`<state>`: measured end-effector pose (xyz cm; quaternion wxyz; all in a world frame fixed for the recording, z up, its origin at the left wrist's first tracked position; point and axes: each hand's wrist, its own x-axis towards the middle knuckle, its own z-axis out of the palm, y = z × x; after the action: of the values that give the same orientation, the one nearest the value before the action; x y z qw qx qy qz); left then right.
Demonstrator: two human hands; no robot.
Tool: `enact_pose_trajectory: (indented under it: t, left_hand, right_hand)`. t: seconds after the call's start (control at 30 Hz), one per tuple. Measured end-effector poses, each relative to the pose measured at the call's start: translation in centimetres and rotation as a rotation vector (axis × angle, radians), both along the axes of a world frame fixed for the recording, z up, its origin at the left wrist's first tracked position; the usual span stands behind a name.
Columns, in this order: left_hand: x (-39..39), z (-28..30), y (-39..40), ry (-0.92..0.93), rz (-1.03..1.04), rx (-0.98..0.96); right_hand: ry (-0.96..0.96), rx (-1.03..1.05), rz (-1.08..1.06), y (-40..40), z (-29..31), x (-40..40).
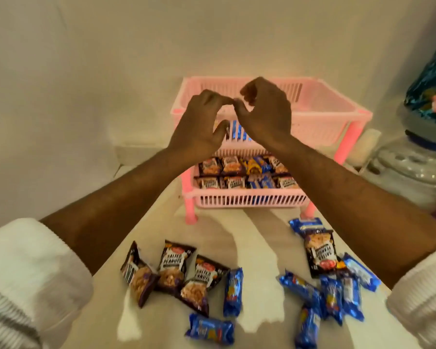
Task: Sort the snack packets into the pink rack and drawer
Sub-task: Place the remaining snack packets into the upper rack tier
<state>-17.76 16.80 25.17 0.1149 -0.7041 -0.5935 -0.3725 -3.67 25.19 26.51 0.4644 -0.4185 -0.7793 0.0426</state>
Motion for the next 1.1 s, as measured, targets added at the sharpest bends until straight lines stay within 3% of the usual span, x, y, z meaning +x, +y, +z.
enact_pose_trajectory:
  t: [0.1,0.2,0.27,0.43,0.67,0.87,1.1]
  left_hand:
    - [1.2,-3.7,-3.9,-0.045,-0.026,0.045]
    - [1.1,-9.2,-7.6,-0.078,-0.055,-0.039]
    - [0.0,-13.3,-9.4,-0.078,0.003,-0.208]
    - [-2.4,-21.1,-13.2,0.101,0.379,-0.919]
    - [-3.5,-25.2,-13.9,0.318,0.467,-1.157]
    - [-3.4,-25.5,-13.4,0.278,0.433,-1.055]
    - [-3.2,-25.6,-12.9,-0.069,0.402,-0.828]
  right_hand:
    - [0.109,0.113,0.043,-4.0,-3.1,1.0]
    - [0.121,0.008,0.07,-7.6,-7.7,1.9]
    - [0.055,-0.126,0.083,-9.9,-11.7,2.8]
    - [-0.111,-0.482,0.14,-15.3,-21.3,4.8]
    - [-0.388,-0.747,0.005,-18.6,-28.3,7.1]
    - [-0.361,-0.927,-0.043,-19.2,-29.4,6.3]
    - [-0.307,-0.905,-0.04,-18.8,-29.6,6.3]
